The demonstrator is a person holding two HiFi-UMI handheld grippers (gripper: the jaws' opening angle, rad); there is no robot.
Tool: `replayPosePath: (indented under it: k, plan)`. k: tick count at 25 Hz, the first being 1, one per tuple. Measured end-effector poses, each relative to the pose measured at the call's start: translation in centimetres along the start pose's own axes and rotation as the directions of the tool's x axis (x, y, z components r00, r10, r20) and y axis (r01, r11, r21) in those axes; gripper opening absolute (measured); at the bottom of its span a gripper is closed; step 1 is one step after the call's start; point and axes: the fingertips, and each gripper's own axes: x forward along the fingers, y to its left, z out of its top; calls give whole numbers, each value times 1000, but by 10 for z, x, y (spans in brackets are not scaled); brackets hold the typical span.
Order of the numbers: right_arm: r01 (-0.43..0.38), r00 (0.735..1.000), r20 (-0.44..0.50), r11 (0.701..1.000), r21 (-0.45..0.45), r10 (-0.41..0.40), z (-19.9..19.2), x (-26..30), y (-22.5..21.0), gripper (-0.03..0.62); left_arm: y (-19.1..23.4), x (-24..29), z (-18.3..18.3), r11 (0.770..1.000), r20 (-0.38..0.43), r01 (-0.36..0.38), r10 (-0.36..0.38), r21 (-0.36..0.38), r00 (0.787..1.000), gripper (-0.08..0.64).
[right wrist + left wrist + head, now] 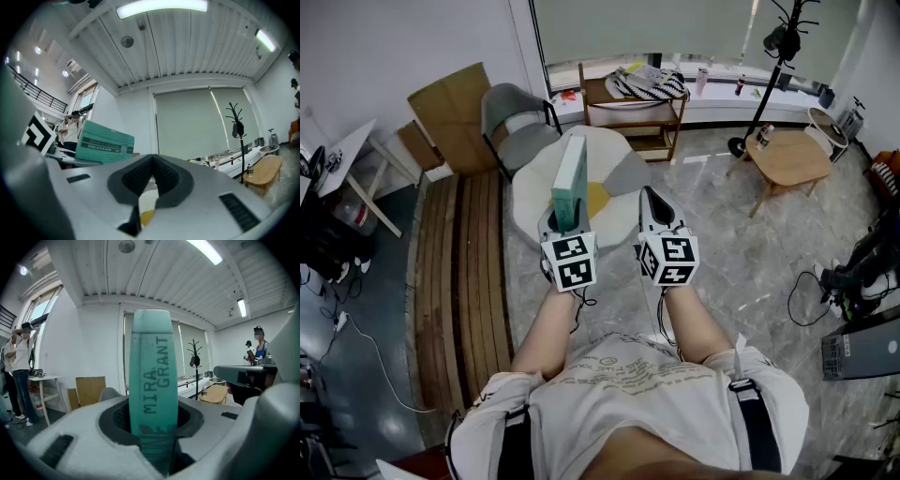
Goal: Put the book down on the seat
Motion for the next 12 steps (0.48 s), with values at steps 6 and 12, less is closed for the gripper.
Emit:
replayPosePath:
  k: [6, 12]
  plan:
    - [-4, 1000, 0, 1000, -1, 4, -4, 2, 4, 28, 7, -11, 10, 1000, -7, 8, -8, -1, 1000, 158]
    - [-17, 1000, 11, 999, 51, 17, -7, 6, -4, 28, 3, -3, 13, 999, 17, 34, -34, -5, 999, 158]
